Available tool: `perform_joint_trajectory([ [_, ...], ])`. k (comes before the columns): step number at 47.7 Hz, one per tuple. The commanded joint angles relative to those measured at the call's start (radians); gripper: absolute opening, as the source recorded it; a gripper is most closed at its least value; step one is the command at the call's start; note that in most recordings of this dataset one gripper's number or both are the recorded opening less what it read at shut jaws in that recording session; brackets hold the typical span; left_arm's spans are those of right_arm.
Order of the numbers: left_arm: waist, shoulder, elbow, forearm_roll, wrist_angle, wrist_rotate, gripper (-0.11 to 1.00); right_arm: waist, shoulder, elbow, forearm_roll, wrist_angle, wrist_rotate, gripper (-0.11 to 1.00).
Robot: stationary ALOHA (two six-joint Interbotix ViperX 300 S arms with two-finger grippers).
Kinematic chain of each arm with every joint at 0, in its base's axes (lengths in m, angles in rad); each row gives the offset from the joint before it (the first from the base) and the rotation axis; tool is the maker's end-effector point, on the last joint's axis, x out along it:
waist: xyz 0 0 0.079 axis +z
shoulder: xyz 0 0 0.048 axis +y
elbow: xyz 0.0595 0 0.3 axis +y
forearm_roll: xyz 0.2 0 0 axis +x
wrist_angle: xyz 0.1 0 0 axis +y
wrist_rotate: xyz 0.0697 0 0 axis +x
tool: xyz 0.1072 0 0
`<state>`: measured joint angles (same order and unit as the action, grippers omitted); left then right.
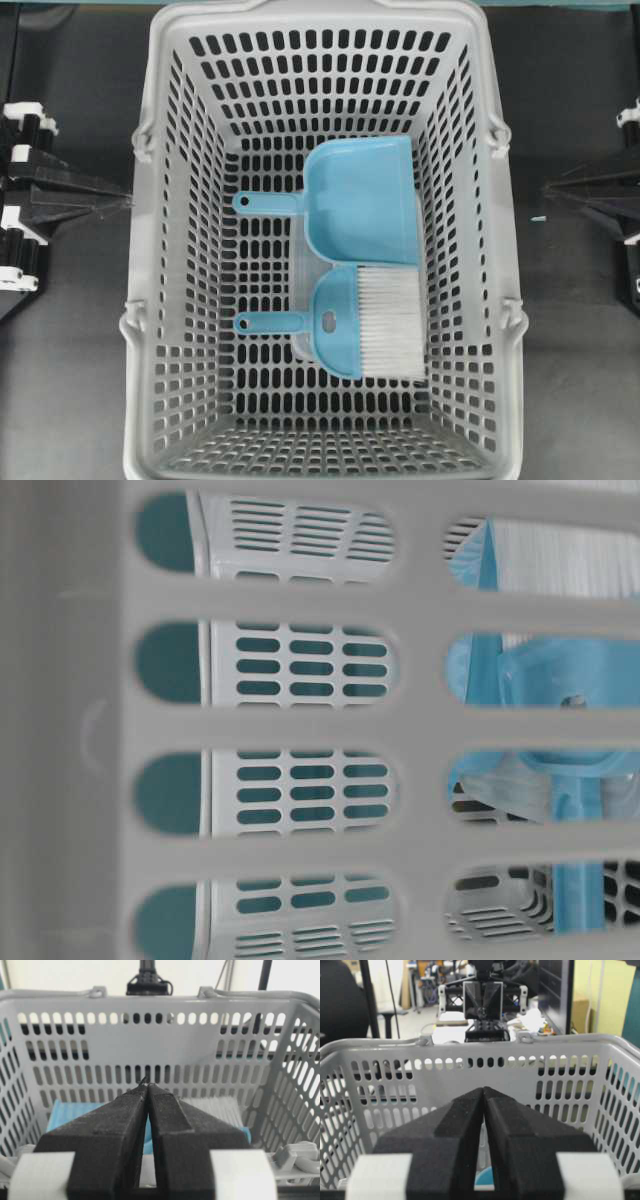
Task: Pick up the hand brush from the shopping basket with the left arm.
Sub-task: 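Move the left gripper over the basket toward the blue hand brush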
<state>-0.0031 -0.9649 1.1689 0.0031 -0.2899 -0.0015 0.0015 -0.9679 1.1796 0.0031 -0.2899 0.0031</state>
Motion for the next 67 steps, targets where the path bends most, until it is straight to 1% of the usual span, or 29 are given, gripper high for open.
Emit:
perform_joint_trajectory([
  [1,0.0,0.02,-0.038,0.04,0.037,-0.031,0.06,-0.006,0.009,-0.017,0.005,-0.008,0.005,0.0],
  [3,0.0,0.026,-0.071,0.04,0.075,-0.048,0.04,-0.006,0.008,-0.015,0.014,0.003,0.005,0.01],
  [5,0.0,0.034,-0.097,0.04,0.114,-0.061,0.0,-0.006,0.005,-0.017,0.015,0.018,0.006,-0.01],
  [12,-0.003,0.066,-0.193,0.04,0.307,-0.095,0.0,-0.006,-0.012,-0.018,0.017,0.074,0.011,-0.01],
  [15,-0.015,0.091,-0.245,0.04,0.411,-0.097,0.0,-0.006,-0.025,-0.029,0.015,0.094,0.011,-0.01],
  [24,-0.06,0.193,-0.397,0.04,0.649,-0.101,0.0,-0.008,-0.049,-0.041,0.015,0.16,0.005,-0.01],
  [29,-0.081,0.285,-0.502,0.04,0.776,-0.1,0.0,-0.009,-0.057,-0.041,0.015,0.189,0.006,-0.01],
  [33,-0.092,0.362,-0.575,0.041,0.864,-0.1,0.0,-0.009,-0.061,-0.043,0.017,0.19,0.009,-0.01],
  [37,-0.1,0.445,-0.652,0.041,0.937,-0.1,0.0,-0.009,-0.063,-0.043,0.02,0.189,0.02,-0.01],
  [45,-0.107,0.581,-0.776,0.04,1.035,-0.103,0.01,-0.011,-0.063,-0.043,0.018,0.195,0.051,-0.01],
  [50,-0.109,0.64,-0.825,0.041,1.078,-0.104,0.03,-0.011,-0.063,-0.043,0.018,0.199,0.06,-0.01],
  [53,-0.109,0.667,-0.845,0.041,1.1,-0.106,0.09,-0.011,-0.063,-0.043,0.018,0.199,0.06,-0.01],
  [56,-0.11,0.696,-0.862,0.041,1.126,-0.106,0.23,-0.011,-0.064,-0.043,0.02,0.201,0.06,0.0],
  [58,-0.114,0.707,-0.871,0.04,1.143,-0.107,0.36,-0.011,-0.064,-0.043,0.018,0.201,0.058,0.02],
  [61,-0.126,0.721,-0.884,0.041,1.149,-0.11,0.55,-0.011,-0.067,-0.043,0.018,0.201,0.054,0.12],
  [64,-0.14,0.736,-0.897,0.041,1.15,-0.126,0.72,-0.011,-0.071,-0.043,0.018,0.201,0.054,0.28],
  [67,-0.146,0.764,-0.916,0.04,1.161,-0.166,0.86,-0.011,-0.071,-0.043,0.018,0.201,0.057,0.45],
])
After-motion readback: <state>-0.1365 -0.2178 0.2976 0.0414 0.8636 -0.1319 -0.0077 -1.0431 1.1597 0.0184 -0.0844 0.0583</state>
